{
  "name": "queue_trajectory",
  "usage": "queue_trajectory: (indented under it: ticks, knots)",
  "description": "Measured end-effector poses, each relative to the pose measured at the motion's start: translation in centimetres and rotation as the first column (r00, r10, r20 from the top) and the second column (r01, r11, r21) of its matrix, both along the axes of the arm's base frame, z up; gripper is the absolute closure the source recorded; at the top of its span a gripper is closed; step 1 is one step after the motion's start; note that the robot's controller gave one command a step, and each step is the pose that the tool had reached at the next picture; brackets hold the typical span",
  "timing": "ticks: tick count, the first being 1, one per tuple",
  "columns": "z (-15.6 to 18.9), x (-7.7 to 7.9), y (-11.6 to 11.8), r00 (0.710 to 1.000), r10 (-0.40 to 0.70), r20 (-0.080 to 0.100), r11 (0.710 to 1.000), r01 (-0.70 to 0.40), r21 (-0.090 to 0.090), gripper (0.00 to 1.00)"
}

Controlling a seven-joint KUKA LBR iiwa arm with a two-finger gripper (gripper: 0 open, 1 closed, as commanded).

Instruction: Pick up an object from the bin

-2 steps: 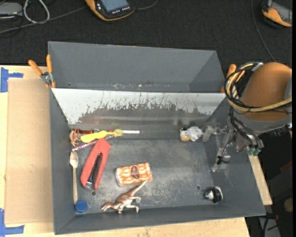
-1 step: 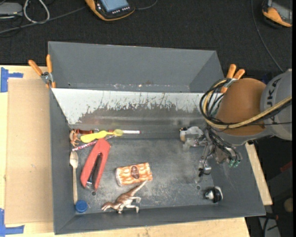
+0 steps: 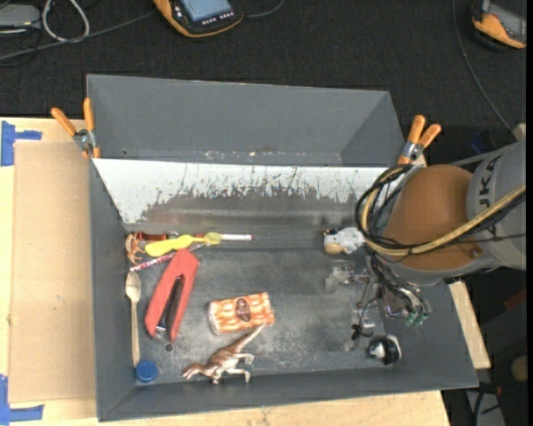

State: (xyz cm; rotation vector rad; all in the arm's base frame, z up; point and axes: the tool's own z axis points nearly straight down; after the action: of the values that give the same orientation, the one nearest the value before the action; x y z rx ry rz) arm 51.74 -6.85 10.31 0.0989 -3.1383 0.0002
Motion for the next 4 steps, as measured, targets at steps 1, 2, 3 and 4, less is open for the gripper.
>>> queue_trajectory:
  ticks: [1, 2, 3, 4]
  knots:
    - [1.8, -0.1, 6.5, 0.990, 0.143, -0.001, 0.990, -0.143, 0.003, 0.00]
    - [2.2, -0.2, 11.0, 0.982, 0.190, -0.001, 0.982, -0.190, 0.004, 0.00]
    - [6.4, -0.3, 15.5, 0.974, 0.226, -0.002, 0.974, -0.226, 0.003, 0.00]
    - [2.1, -1.0, 15.8, 0.982, 0.190, 0.000, 0.982, -0.190, 0.004, 0.00]
